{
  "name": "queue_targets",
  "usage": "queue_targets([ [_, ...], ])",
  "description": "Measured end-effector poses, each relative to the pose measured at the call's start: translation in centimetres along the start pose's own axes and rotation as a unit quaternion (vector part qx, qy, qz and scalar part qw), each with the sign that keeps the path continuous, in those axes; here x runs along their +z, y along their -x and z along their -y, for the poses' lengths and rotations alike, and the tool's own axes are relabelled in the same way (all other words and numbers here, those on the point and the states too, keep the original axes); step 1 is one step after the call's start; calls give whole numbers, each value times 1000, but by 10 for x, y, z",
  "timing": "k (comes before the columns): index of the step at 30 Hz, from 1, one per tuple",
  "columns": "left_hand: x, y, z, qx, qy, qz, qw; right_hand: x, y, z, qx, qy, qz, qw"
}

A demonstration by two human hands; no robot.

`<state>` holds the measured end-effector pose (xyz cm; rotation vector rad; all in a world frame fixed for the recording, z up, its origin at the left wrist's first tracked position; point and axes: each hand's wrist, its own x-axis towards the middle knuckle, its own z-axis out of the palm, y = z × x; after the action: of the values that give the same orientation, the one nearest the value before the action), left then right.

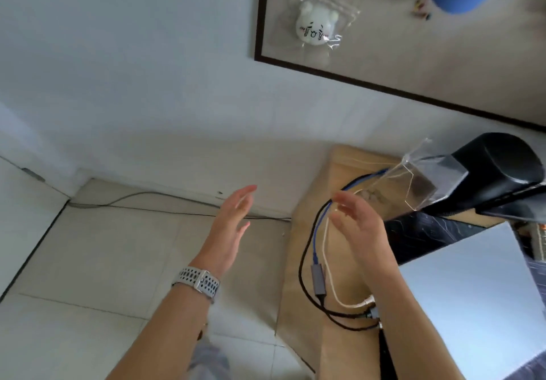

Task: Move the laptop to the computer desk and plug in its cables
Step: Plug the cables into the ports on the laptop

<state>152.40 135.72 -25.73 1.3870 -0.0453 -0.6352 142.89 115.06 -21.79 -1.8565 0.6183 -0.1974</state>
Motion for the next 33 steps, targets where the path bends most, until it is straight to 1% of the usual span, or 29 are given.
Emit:
queue_targets([
  [2,-23,-21,-11,-4,-6,-1,1000,26,-7,9,31,-64,-44,996],
  [4,-43,-41,-16,-24,-1,4,1000,52,-14,10,63,-114,-67,989],
  [7,-63,-71,-7,-53,-9,12,998,89,-33,-6,116,-148,-92,978],
  [9,-71,-96,14,-62,-53,6,997,121,-49,-30,162,-153,-98,970],
  [11,-76,-126,45,-88,-100,9,991,158,-65,-69,203,-125,-86,967],
  [13,-82,-152,76,-122,-128,3,984,196,-79,-113,259,-117,-65,957],
  [16,-90,-191,121,-144,-108,-9,984,235,-105,-195,341,-96,-91,931],
  [19,-100,-238,162,-123,-94,-7,988,250,-145,-287,396,-48,-107,911],
  [21,-111,-269,195,-111,-101,2,989,258,-177,-355,407,-9,-113,907],
  [23,-124,-299,236,-95,-108,17,989,267,-211,-413,403,4,-134,905],
  [26,-140,-341,298,-76,-123,26,989,281,-253,-490,385,-17,-174,906],
  [29,-147,-375,363,-86,-133,37,987,298,-291,-570,358,-22,-193,913],
  [33,-142,-402,441,-105,-147,69,981,318,-335,-646,358,-7,-189,914],
])
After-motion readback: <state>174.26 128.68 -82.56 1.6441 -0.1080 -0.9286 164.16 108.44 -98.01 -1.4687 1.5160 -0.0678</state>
